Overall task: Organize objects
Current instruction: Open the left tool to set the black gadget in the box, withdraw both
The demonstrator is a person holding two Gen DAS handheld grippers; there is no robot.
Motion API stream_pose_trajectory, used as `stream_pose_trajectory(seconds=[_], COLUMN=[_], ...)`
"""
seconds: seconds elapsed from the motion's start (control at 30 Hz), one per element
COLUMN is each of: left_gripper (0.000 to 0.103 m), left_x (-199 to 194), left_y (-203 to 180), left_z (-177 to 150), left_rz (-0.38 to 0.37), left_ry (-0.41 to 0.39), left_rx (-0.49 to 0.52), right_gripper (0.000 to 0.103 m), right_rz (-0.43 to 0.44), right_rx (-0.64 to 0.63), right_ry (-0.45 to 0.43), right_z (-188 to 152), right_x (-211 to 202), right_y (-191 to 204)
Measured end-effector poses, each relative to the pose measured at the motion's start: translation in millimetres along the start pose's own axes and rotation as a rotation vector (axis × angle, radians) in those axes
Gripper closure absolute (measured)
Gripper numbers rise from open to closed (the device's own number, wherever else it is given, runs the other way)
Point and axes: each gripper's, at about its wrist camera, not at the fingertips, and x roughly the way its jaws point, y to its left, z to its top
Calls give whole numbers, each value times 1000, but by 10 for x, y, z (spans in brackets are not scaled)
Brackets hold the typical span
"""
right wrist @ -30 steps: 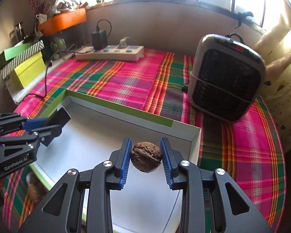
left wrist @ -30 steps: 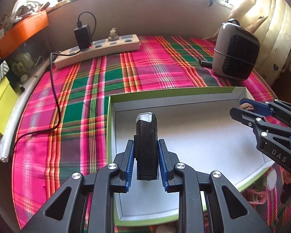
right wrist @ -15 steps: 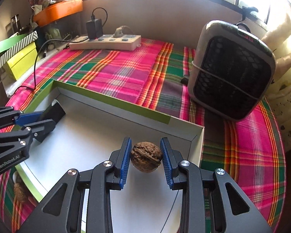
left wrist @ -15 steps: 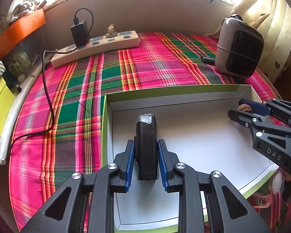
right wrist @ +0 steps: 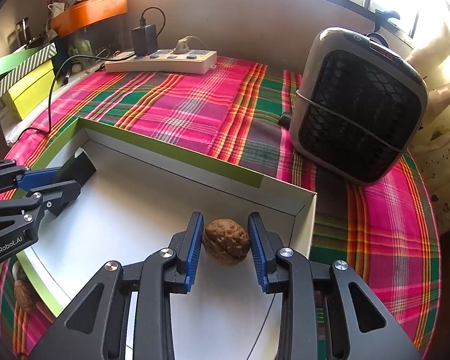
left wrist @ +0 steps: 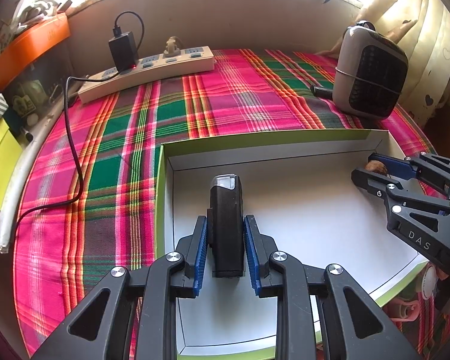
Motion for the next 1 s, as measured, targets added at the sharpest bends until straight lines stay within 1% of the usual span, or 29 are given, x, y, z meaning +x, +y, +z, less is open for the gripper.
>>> stream_pose_trajectory(seconds=[0.07, 0.2, 0.27, 0.33, 0.4, 0.83, 1.0], left_gripper=[80, 75, 74, 71, 67, 65, 65], left_x=[-1, -3, -11, -30, -64, -353, -514], left_y=[3, -5, -5, -3, 5, 53, 50], left_z=[2, 7, 5, 3, -1, -78, -172], left_rz=[0, -16, -17, -17, -17, -23, -21], left_ry=[0, 0, -1, -4, -12, -57, -80], left_rx=[0, -7, -7, -7, -9, -26, -29], right_gripper=[71, 70, 66, 59, 58, 56, 56], right_rz=[0, 6, 14, 12, 8, 15, 23], right_rx=[0, -1, 0, 0, 2, 41, 58], right_ry=[0, -5, -8, -16, -22, -73, -111], right_z=[-1, -7, -7, -5, -4, -62, -157], right_x=[1, 0, -7, -29, -56, -355, -583], right_y=[2, 8, 7, 15, 15, -13, -1])
